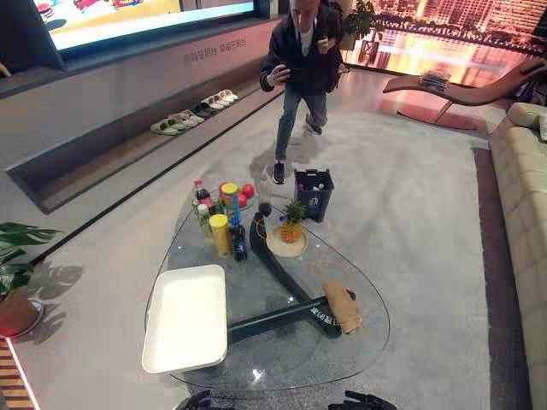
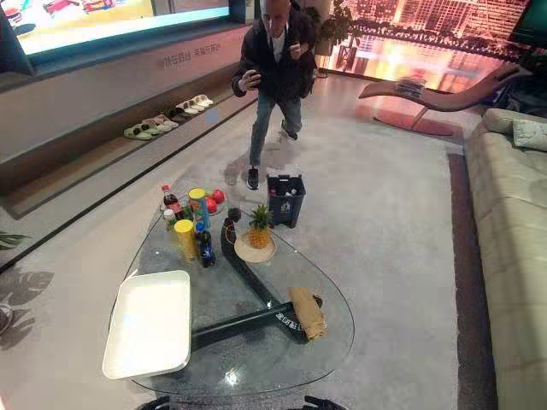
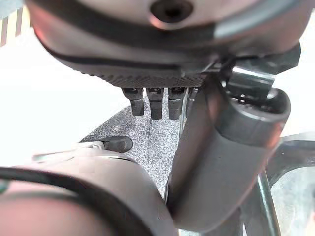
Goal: Wipe the table with a cloth and put it in the basket.
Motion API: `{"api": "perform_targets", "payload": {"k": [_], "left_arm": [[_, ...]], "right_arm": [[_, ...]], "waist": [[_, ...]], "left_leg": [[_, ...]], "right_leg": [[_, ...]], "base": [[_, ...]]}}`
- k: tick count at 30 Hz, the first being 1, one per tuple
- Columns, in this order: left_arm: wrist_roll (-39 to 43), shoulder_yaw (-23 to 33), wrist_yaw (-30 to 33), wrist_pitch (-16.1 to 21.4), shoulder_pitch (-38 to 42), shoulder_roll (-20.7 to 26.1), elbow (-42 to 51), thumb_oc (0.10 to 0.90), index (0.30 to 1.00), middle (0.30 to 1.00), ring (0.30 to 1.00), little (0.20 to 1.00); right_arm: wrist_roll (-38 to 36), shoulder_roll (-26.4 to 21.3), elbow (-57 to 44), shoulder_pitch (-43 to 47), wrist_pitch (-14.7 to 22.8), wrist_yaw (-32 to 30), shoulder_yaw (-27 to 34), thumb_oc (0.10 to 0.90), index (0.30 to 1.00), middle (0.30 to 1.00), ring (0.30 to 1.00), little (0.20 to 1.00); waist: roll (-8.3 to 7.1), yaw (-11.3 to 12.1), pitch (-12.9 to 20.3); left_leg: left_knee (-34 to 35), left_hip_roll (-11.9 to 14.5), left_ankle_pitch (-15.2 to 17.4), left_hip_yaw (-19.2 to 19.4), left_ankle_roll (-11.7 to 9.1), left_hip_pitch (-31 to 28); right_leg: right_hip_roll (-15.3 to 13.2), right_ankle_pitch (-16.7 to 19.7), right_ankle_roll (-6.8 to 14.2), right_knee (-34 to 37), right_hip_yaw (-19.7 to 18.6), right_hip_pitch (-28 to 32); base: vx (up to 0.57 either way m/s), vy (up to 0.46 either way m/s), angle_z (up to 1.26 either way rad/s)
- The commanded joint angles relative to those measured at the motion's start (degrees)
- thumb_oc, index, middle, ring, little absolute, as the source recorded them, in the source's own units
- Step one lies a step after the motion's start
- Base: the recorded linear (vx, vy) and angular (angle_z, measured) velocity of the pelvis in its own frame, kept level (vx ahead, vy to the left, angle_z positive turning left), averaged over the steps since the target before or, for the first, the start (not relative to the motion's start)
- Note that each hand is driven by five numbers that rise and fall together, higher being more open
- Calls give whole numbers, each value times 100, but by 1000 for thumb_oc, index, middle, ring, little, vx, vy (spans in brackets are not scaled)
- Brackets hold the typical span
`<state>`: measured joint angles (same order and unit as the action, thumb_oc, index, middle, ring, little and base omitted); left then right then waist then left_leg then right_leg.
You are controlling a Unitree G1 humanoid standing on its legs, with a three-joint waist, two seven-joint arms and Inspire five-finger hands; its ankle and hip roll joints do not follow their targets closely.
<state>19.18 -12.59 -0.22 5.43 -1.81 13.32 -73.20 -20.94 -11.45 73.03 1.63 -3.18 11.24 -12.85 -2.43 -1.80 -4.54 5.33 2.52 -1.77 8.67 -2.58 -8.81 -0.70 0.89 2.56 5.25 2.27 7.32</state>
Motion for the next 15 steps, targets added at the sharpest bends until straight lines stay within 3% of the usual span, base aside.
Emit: {"api": "perform_targets", "payload": {"k": [1, 15], "left_arm": [[-31, 7, 123, 192, 518, -252, -346, 800, 900, 900, 900, 900], [-10, -51, 150, 153, 492, -276, -227, 800, 900, 900, 900, 900]], "right_arm": [[-1, 16, 337, 219, -52, 21, -177, 800, 900, 900, 900, 900], [35, 14, 354, 220, -34, -3, -155, 800, 900, 900, 900, 900]], "waist": [[2, -18, -214], [18, -3, -200]], "left_leg": [[-33, -270, 630, -72, 184, -140], [-33, -261, 629, -94, 173, -144]], "right_leg": [[-217, -155, 331, -25, 378, 182], [-200, -175, 328, -25, 384, 197]], "base": [[-140, 173, -35], [0, 0, 0]]}}
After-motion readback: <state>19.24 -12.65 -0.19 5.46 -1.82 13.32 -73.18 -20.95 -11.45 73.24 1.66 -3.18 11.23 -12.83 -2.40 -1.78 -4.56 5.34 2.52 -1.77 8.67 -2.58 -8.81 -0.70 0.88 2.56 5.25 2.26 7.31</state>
